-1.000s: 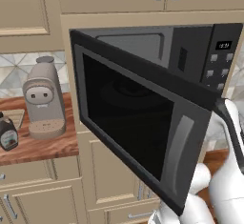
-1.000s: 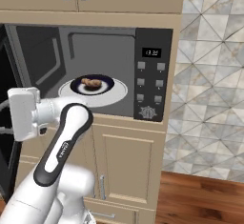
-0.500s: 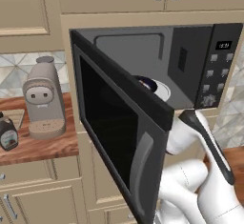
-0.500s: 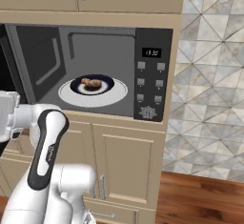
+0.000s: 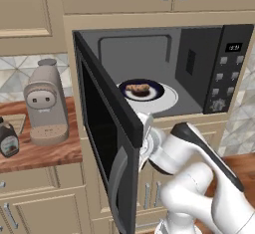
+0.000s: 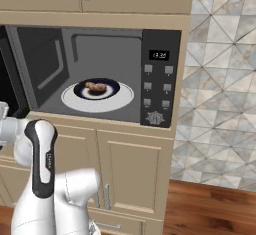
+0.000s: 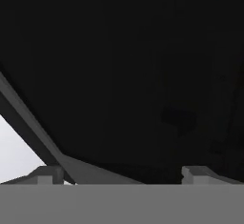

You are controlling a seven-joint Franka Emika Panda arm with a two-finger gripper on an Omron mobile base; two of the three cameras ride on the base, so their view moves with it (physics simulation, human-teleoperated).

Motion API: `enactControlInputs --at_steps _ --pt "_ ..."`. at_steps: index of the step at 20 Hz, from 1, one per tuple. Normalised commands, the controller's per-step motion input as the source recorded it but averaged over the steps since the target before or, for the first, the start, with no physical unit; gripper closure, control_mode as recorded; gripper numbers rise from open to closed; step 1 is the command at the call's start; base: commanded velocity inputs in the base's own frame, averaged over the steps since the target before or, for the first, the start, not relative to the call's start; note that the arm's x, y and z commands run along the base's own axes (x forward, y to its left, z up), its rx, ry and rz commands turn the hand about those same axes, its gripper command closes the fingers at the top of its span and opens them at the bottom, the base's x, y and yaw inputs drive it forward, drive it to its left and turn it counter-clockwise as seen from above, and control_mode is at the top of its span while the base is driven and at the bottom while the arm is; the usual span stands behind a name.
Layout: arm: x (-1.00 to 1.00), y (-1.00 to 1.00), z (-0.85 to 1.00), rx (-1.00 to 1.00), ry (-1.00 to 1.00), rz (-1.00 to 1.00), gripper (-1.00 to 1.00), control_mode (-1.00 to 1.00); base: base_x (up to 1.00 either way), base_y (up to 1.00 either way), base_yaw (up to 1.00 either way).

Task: Retrieve the reheated potato from the microwave, then place the potato, cheese, and condiment on the cutting board.

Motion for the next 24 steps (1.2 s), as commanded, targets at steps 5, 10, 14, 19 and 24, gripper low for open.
enactControlInputs --at_steps 5,10,14,19,24 --pt "0.18 -0.38 0.25 -0.08 0.02 0.00 -1.00 -1.00 0.00 0.00 0.00" --pt "0.15 -0.43 0.32 -0.17 0.00 -0.06 -1.00 -1.00 0.00 0.00 0.00" --pt "0.16 -0.38 0.18 -0.34 0.00 -0.26 -1.00 -1.00 0.00 0.00 0.00" --pt "0.13 -0.34 0.06 -0.44 -0.05 -0.34 -1.00 -1.00 0.00 0.00 0.00" --pt "0.07 -0.30 0.00 -0.44 -0.16 -0.42 -1.00 -1.00 0.00 0.00 0.00"
